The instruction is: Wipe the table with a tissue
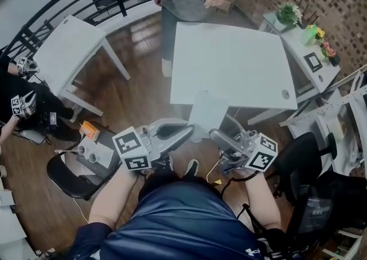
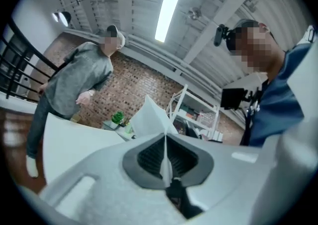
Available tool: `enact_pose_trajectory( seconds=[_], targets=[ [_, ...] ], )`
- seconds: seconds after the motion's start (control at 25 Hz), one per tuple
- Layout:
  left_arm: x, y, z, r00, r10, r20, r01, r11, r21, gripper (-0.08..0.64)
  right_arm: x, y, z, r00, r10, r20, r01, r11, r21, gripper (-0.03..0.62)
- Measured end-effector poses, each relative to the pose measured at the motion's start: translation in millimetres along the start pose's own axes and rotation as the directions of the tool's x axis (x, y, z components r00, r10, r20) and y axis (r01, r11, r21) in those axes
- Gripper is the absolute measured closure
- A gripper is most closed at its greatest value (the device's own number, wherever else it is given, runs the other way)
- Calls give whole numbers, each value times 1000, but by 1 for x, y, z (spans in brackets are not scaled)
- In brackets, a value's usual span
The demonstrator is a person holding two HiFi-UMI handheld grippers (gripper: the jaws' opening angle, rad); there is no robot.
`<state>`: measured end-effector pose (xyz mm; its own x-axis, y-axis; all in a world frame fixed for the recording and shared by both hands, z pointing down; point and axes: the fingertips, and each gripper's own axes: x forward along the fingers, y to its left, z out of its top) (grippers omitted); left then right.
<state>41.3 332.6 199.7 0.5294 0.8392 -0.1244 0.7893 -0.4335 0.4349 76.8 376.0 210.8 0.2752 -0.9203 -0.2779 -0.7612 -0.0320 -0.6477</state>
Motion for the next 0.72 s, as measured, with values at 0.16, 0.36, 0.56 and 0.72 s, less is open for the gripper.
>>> enact_pose_trajectory(
  seconds=[0.16, 0.36, 0.56, 0.72],
  targets=[
    [18, -16, -3, 989, -147, -13, 146, 989, -19, 554, -10, 4, 2, 1000, 20, 16, -20, 1000, 21, 248],
    [25, -12, -4, 972, -234, -27, 233, 972, -28, 554, -19, 2, 14, 998, -44, 43, 46, 998, -44, 554],
    [25, 2, -5, 967, -255, -20, 252, 963, -96, 552, -10, -7, 12, 991, -130, 42, 133, 989, -59, 581],
    [18, 31, 0, 978, -208, -2, 207, 973, -102, 445, -9, -23, 29, 968, -212, 132, 223, 972, -72, 581]
  ],
)
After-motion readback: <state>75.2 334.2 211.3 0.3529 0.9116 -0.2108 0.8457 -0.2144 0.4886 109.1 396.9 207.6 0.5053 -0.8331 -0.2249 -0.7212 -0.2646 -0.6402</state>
